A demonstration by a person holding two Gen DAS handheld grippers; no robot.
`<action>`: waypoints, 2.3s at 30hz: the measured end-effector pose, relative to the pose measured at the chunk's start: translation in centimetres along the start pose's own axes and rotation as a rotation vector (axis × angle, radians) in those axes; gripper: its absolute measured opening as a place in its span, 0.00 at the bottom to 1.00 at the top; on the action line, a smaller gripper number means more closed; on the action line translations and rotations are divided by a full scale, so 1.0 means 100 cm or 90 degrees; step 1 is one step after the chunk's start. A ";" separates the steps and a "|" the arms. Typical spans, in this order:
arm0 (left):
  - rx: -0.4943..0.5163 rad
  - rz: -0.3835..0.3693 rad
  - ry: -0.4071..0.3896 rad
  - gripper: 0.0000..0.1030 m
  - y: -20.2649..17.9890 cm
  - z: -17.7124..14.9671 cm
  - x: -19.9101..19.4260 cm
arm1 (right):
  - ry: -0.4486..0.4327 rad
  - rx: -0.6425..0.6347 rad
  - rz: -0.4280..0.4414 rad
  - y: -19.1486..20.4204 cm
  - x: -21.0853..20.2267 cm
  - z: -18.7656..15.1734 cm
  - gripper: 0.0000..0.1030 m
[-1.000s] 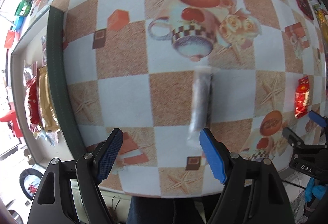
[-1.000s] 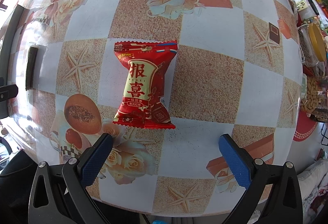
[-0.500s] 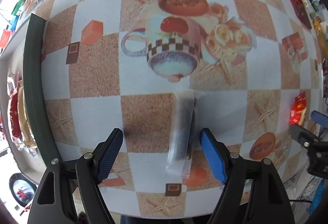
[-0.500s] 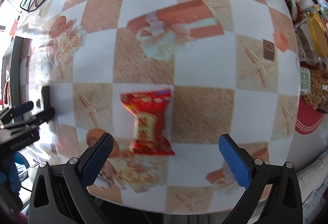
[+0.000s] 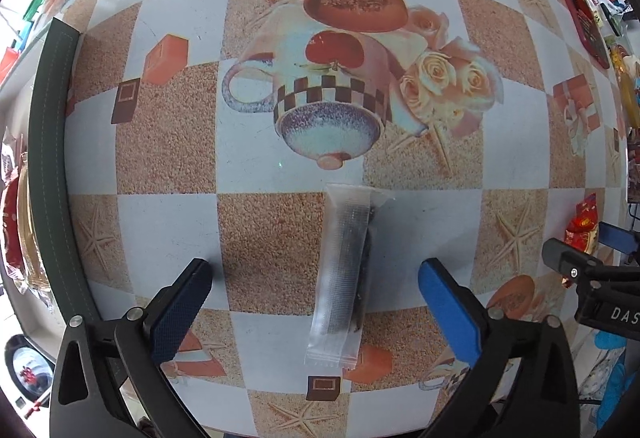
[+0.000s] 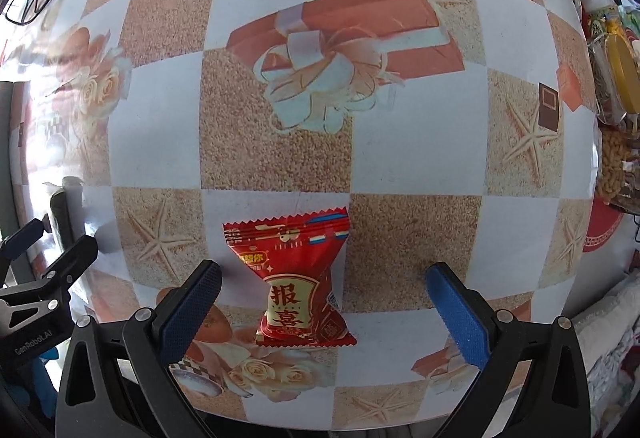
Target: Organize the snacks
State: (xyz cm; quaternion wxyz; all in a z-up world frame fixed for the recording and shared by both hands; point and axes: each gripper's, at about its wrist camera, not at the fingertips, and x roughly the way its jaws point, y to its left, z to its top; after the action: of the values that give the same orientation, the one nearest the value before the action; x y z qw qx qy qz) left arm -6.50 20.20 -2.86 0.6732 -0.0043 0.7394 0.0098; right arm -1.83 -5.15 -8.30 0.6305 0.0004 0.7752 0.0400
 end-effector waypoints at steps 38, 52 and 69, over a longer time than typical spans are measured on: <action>0.046 -0.052 -0.093 0.18 0.084 -0.003 -0.103 | -0.064 -0.003 0.133 0.097 -0.086 -0.024 0.27; 0.134 -0.070 -0.136 0.18 0.139 0.000 -0.122 | -0.077 0.004 0.128 0.223 -0.107 -0.033 0.27; -0.001 -0.053 -0.153 0.17 0.290 -0.036 -0.113 | -0.123 -0.176 0.114 0.367 -0.145 -0.024 0.27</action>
State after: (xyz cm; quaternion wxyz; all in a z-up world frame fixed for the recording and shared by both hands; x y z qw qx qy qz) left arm -9.56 49.01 9.01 0.7570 -0.0342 0.6523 -0.0168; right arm -3.03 30.52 8.65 0.6898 -0.0134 0.6952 0.2018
